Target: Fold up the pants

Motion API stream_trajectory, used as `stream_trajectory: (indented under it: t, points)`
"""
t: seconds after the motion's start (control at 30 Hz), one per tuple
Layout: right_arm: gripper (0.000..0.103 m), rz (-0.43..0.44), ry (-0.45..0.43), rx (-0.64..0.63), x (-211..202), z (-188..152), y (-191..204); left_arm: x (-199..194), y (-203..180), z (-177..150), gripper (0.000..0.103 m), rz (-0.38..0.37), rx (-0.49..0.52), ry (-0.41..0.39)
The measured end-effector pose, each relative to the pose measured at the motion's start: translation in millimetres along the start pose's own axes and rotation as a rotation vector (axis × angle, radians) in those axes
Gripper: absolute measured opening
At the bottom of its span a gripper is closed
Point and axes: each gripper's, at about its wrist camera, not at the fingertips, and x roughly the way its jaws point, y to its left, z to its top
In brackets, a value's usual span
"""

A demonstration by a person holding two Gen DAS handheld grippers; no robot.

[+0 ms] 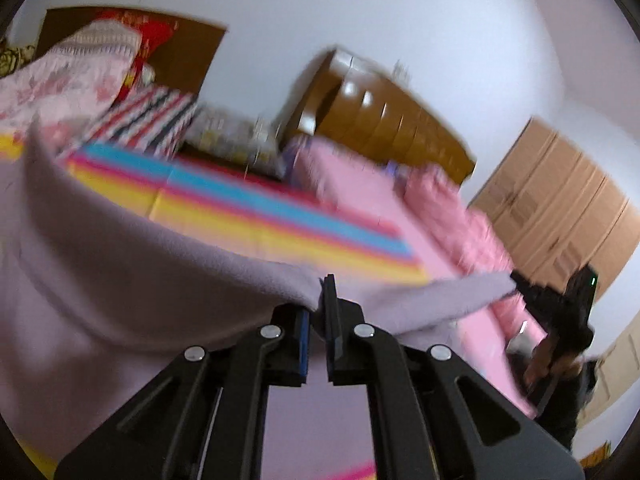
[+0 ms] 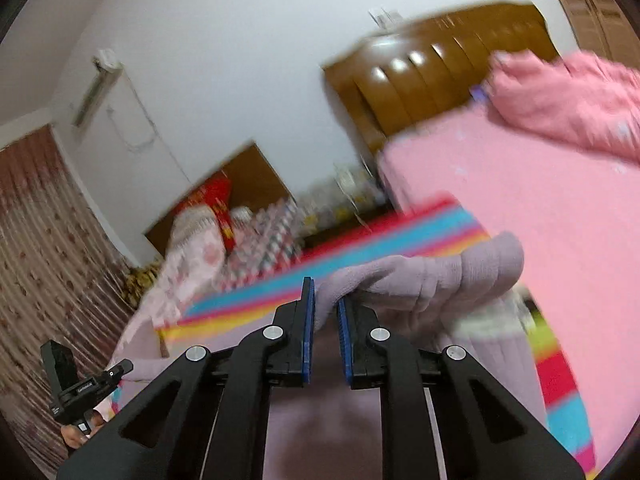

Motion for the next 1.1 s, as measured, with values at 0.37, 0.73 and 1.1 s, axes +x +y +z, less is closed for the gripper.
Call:
stream_trajectory:
  t: [0.37,0.73,1.1]
  points:
    - [0.014,-0.093,0.21,0.246,3,-115,-71,55,44,-80,0.011,0.076,-0.081,0.239]
    - [0.022,-0.117,0.183,0.349,-22,-118,-91,49,58,-73,0.053,0.06,-0.173,0.186]
    - [0.086,-0.159,0.08,0.342,-34,-104,-103,58,53,-64,0.07,0.062,-0.174,0.193]
